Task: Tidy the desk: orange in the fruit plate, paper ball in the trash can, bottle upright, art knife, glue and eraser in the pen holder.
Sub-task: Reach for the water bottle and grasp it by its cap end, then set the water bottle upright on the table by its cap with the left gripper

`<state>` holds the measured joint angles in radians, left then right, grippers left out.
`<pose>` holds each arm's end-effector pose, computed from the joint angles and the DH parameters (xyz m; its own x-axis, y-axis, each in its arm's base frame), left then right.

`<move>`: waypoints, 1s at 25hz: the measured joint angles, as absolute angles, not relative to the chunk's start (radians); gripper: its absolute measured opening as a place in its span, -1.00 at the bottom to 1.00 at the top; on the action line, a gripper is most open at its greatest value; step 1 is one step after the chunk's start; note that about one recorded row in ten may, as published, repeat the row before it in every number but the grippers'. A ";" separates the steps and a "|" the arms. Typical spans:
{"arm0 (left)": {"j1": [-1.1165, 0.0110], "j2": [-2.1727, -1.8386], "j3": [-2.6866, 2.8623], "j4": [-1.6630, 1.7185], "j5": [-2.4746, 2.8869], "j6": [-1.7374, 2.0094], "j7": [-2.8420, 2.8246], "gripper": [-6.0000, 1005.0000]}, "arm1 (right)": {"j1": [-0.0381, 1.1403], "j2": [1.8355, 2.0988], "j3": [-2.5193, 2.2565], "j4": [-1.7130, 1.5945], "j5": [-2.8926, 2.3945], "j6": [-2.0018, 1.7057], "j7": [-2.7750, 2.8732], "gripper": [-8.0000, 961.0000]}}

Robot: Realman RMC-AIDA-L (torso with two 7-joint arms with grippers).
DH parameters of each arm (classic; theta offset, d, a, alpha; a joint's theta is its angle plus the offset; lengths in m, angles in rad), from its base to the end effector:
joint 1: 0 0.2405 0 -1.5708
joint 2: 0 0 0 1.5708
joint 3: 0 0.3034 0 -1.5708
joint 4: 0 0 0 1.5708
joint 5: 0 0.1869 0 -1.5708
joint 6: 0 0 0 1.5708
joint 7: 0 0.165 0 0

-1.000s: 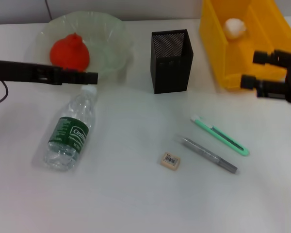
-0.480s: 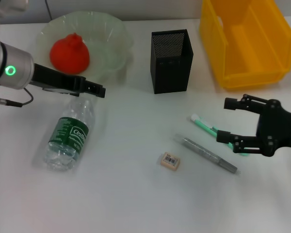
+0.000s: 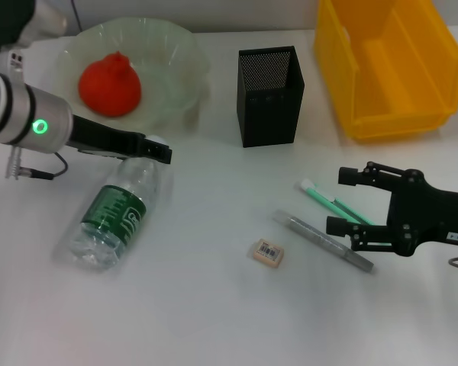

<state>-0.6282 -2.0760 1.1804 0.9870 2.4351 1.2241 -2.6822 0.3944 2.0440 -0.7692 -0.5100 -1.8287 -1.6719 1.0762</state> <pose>-0.2661 0.3980 -0.0545 0.4501 0.8700 0.2016 0.8598 -0.3612 -0.3610 0.2996 0.2833 -0.0433 0.7680 -0.2129 -0.6040 -0.3636 -0.9213 -0.1375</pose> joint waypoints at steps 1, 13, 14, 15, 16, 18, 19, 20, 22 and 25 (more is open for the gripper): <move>-0.629 -2.077 1.194 0.984 2.435 1.214 -2.683 0.50 | 0.394 2.046 -0.769 -0.506 -1.829 -1.672 1.072 0.76; -0.616 -2.080 1.368 0.981 2.381 1.109 -2.683 0.49 | 0.390 2.048 -0.767 -0.492 -1.830 -1.660 1.061 0.75; -0.611 -2.080 1.398 0.984 2.380 1.088 -2.684 0.48 | 0.390 2.049 -0.768 -0.491 -1.830 -1.654 1.060 0.75; -0.611 -2.080 1.398 0.984 2.380 1.088 -2.684 0.48 | 0.390 2.049 -0.768 -0.491 -1.830 -1.654 1.060 0.75; -0.607 -2.080 1.414 0.990 2.377 1.074 -2.685 0.48 | 0.390 2.049 -0.768 -0.487 -1.830 -1.652 1.060 0.75; -0.599 -2.080 1.434 0.997 2.366 1.058 -2.684 0.48 | 0.389 2.049 -0.766 -0.480 -1.830 -1.649 1.060 0.75; -0.596 -2.080 1.439 0.999 2.360 1.053 -2.679 0.48 | 0.389 2.047 -0.765 -0.479 -1.830 -1.649 1.060 0.75; -0.594 -2.080 1.445 0.999 2.356 1.051 -2.672 0.32 | 0.388 2.045 -0.762 -0.478 -1.830 -1.649 1.060 0.75; -0.593 -2.080 1.455 1.000 2.354 1.050 -2.662 0.01 | 0.386 2.042 -0.759 -0.477 -1.829 -1.649 1.060 0.75; -0.582 -2.080 1.470 1.020 2.348 1.055 -2.645 -0.07 | 0.383 2.037 -0.757 -0.477 -1.823 -1.650 1.060 0.75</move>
